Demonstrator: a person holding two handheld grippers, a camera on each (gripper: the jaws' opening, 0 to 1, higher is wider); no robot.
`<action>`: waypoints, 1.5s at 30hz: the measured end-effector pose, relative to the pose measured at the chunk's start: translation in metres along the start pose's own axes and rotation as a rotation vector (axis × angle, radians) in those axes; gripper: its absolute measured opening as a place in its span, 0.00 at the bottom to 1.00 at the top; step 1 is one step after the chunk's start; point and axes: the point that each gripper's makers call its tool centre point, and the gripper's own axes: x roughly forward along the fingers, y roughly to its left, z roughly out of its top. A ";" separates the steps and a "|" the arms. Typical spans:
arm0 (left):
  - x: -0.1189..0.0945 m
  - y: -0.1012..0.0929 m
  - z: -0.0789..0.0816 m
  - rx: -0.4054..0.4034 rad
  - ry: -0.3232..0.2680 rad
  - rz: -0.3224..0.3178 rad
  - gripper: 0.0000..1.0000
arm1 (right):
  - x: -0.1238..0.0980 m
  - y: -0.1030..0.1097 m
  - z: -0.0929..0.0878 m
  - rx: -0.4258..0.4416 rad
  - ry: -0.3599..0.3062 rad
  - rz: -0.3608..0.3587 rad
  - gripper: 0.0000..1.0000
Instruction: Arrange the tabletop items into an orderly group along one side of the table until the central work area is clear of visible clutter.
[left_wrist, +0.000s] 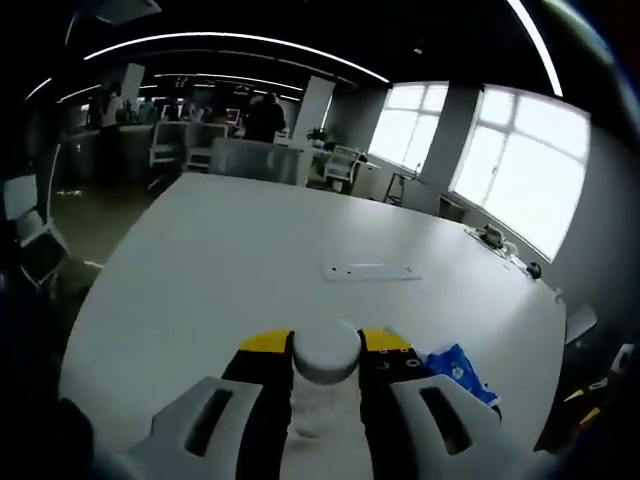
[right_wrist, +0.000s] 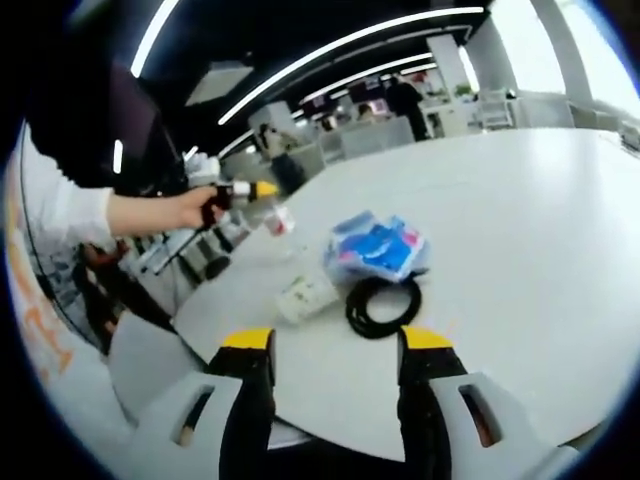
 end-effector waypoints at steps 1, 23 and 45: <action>0.000 0.001 0.001 -0.005 -0.002 0.005 0.23 | 0.000 -0.001 0.000 0.000 0.001 -0.003 0.46; 0.001 -0.034 -0.011 0.212 0.027 -0.055 0.23 | 0.000 -0.002 -0.003 0.002 0.002 -0.002 0.46; -0.030 -0.047 -0.006 0.177 -0.046 -0.107 0.63 | 0.002 0.018 0.001 -0.020 -0.001 0.045 0.48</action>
